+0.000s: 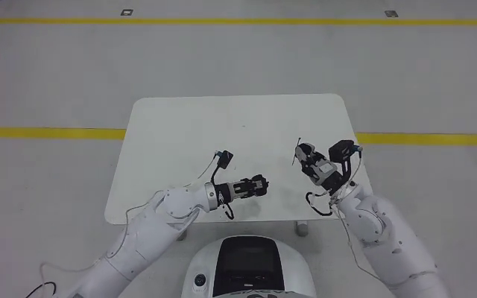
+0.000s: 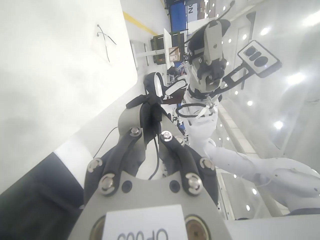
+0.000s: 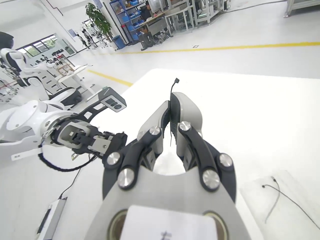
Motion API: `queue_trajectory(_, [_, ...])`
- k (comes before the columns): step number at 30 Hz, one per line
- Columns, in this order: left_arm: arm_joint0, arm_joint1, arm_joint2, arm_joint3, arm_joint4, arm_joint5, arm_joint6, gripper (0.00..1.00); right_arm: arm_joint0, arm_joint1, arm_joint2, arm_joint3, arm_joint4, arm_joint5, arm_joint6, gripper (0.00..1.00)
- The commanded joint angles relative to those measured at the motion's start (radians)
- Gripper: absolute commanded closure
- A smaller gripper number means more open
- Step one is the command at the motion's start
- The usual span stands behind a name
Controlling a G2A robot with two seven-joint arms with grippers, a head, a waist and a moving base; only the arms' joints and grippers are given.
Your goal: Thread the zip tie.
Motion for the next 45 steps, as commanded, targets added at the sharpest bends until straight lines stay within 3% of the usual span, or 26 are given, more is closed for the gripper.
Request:
queue_trajectory(1, [-0.008,-0.005,0.015,0.003,0.004,-0.002,0.006,1.0,0.006,0.009,-0.037,0.007,0.018,0.0,-0.023,1.0])
queue_trajectory(13, [-0.013,-0.008,0.029,0.015,0.025,-0.002,0.024,1.0,0.019,0.014,-0.052,0.012,0.031,0.0,-0.036,1.0])
queue_trajectory(15, [-0.001,-0.013,0.033,0.027,0.006,-0.023,0.075,1.0,0.017,0.011,-0.062,0.013,-0.025,0.0,-0.115,1.0])
queue_trajectory(20, [0.018,-0.025,0.04,0.059,-0.028,-0.128,0.169,1.0,0.012,0.003,-0.131,0.063,-0.123,0.0,-0.291,1.0])
queue_trajectory(23, [0.017,-0.03,0.047,0.073,-0.015,-0.149,0.201,1.0,0.03,-0.002,-0.163,0.099,-0.165,0.0,-0.363,1.0])
queue_trajectory(29, [0.007,-0.04,0.06,0.094,-0.01,-0.147,0.229,1.0,0.073,-0.008,-0.245,0.159,-0.189,0.0,-0.476,1.0])
queue_trajectory(42, [0.005,-0.041,0.061,0.095,-0.005,-0.146,0.237,1.0,0.076,-0.008,-0.249,0.162,-0.189,0.0,-0.48,1.0])
queue_trajectory(45, [0.019,-0.04,0.052,0.092,-0.012,-0.152,0.261,1.0,0.066,-0.01,-0.243,0.15,-0.183,0.001,-0.491,1.0])
